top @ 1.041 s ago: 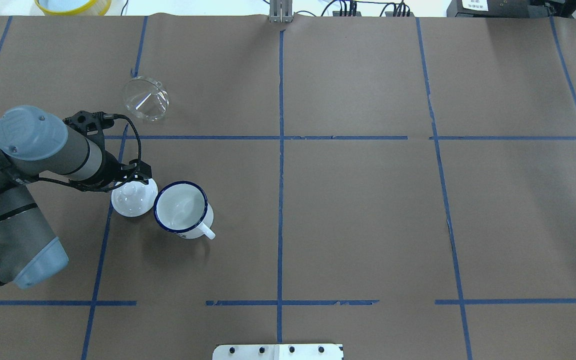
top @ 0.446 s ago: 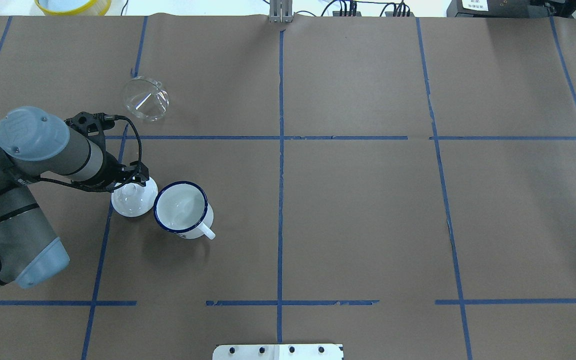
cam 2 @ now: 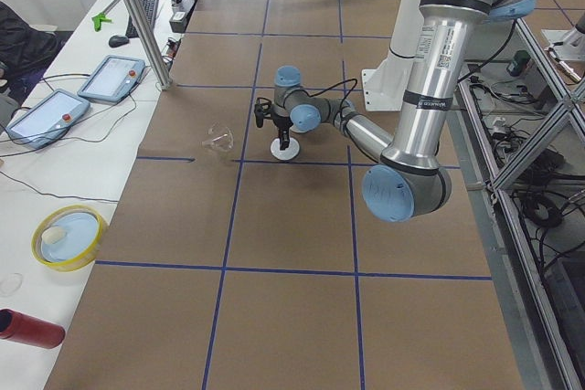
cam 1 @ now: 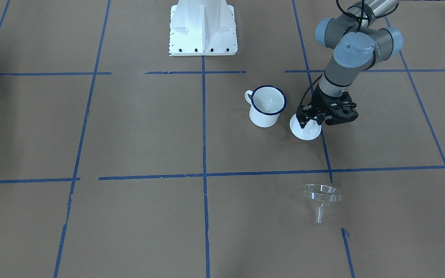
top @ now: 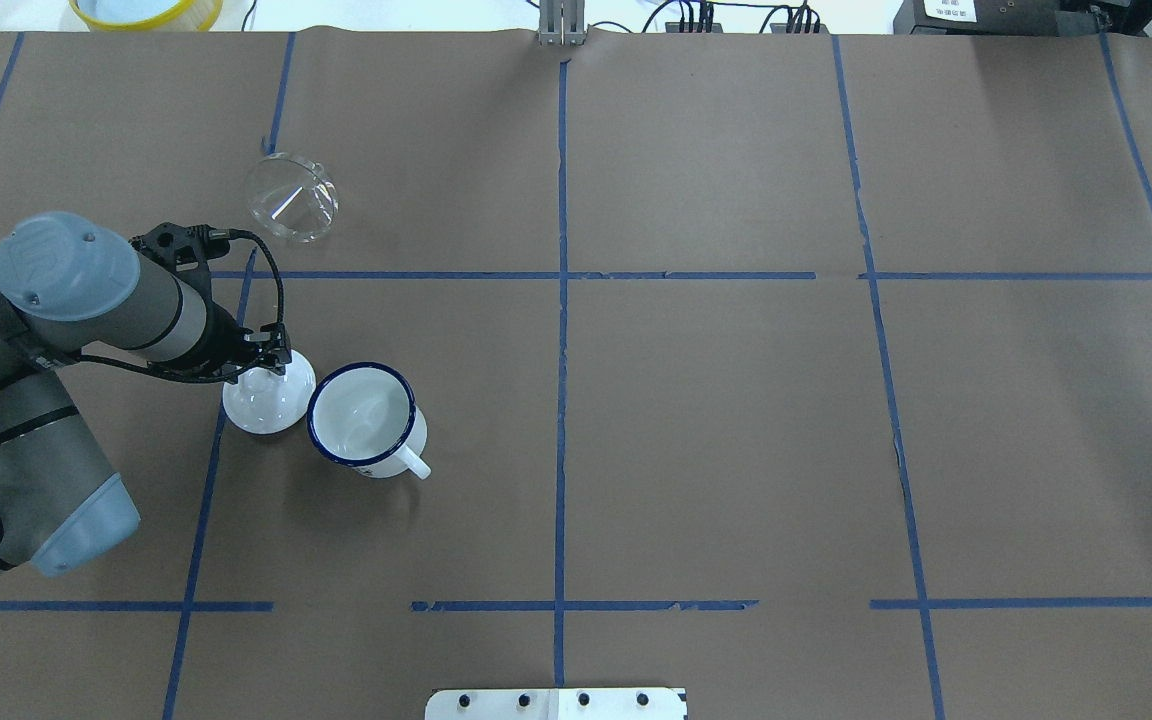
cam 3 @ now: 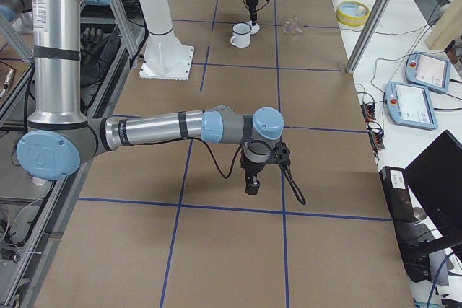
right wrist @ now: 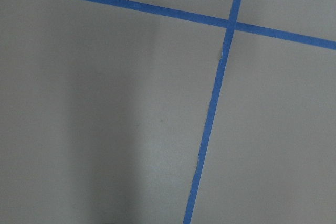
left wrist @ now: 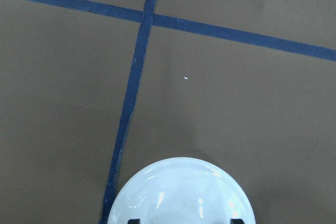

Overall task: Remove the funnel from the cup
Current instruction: 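Lift the white lid and carry it over the mug with the left gripper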

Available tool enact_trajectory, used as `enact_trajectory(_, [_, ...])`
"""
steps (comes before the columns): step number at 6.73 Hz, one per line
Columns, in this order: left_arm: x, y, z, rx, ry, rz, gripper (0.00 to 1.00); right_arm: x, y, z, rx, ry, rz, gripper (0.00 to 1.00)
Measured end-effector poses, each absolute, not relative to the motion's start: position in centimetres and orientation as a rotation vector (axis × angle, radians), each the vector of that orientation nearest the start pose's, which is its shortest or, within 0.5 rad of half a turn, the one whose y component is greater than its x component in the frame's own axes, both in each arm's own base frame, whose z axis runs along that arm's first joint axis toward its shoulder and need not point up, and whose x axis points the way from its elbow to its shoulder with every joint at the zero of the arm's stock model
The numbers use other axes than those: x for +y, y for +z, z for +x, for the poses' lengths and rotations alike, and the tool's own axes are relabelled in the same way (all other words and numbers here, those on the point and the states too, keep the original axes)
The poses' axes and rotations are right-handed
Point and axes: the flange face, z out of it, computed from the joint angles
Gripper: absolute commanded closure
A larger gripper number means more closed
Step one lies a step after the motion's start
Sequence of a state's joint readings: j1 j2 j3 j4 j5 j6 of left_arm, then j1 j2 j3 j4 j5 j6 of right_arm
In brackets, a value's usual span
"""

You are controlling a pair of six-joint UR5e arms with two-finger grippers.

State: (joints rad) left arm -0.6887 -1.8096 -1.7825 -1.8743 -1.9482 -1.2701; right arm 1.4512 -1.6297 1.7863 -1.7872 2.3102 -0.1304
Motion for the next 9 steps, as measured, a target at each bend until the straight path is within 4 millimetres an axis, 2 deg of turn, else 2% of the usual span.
enact_trajectory(2, [-44.8,39.7,38.9,0.836,-0.224,0.044,1.00,-46.2,60.5,1.1,-0.741,-0.216,-0.053,0.00])
enact_trajectory(3, [-44.6,38.6,38.2,0.837,-0.224,0.047,1.00,-46.2,60.5,1.1,-0.741,-0.216,-0.053,0.00])
enact_trajectory(5, [-44.0,34.5,35.4,0.788,-0.196,0.051,1.00,-46.2,60.5,1.1,-0.741,-0.216,-0.054,0.00])
enact_trajectory(7, [-46.2,28.8,29.7,0.729,-0.192,0.083,1.00,-46.2,60.5,1.1,-0.741,-0.216,-0.053,0.00])
enact_trajectory(8, [-46.2,25.8,28.1,0.725,-0.184,0.067,1.00,-46.2,60.5,1.1,-0.741,-0.216,-0.054,0.00])
enact_trajectory(9, [-45.8,23.5,27.6,0.748,-0.182,0.034,1.00,-46.2,60.5,1.1,-0.741,-0.216,-0.055,0.00])
